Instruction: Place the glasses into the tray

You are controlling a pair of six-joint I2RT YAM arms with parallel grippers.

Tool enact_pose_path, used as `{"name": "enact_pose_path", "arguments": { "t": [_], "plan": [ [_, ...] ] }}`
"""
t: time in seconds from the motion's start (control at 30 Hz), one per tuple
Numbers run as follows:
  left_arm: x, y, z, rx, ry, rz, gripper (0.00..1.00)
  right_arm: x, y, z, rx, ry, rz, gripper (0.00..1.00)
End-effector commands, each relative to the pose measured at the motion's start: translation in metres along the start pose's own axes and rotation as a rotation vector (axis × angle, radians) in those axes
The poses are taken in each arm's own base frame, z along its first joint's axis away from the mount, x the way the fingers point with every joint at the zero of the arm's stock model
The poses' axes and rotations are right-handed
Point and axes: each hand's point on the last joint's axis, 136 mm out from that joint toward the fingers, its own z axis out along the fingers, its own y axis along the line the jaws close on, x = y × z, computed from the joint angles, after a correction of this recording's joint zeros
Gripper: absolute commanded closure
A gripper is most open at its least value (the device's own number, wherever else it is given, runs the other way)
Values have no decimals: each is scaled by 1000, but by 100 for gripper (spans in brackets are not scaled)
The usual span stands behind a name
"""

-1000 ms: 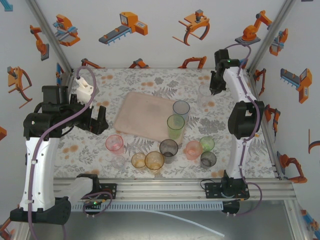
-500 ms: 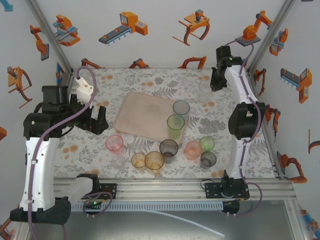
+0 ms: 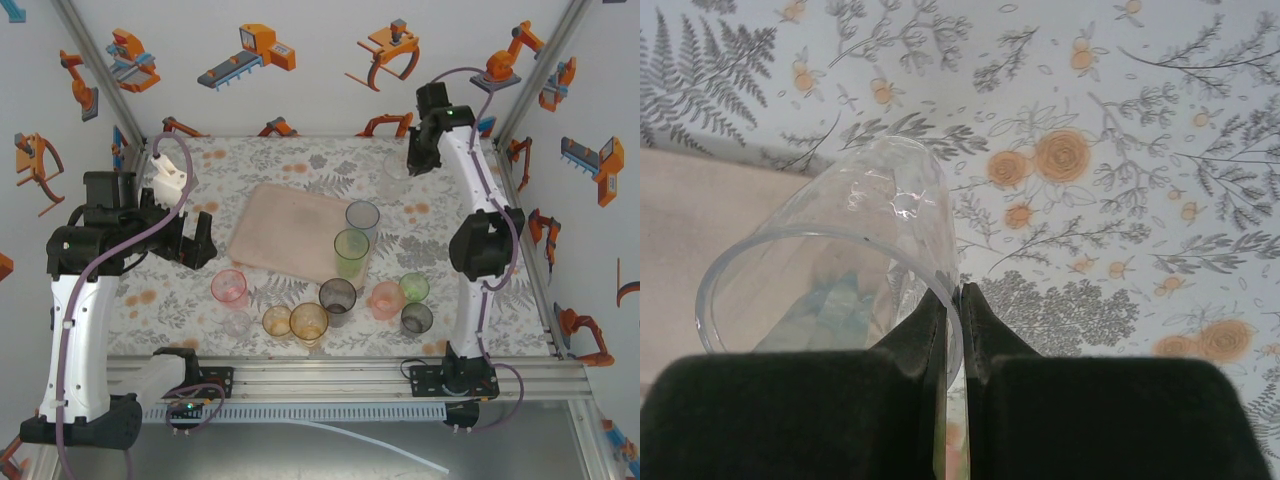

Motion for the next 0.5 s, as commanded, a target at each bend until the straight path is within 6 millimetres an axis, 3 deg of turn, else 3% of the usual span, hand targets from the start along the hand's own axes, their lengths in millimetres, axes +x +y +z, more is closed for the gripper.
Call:
{"name": "enact_pose_path", "arguments": {
  "t": [0.0, 0.2, 0.47],
  "plan": [
    [3, -5, 0, 19, 0, 6, 3, -1, 21, -30, -36, -34, -30, 100],
    [3, -5, 0, 24, -3, 3, 3, 13, 42, -24, -41, -3, -88, 100],
    [3, -6, 0, 27, -4, 2, 3, 23, 51, -12, -45, 31, -96, 100]
  ]
}}
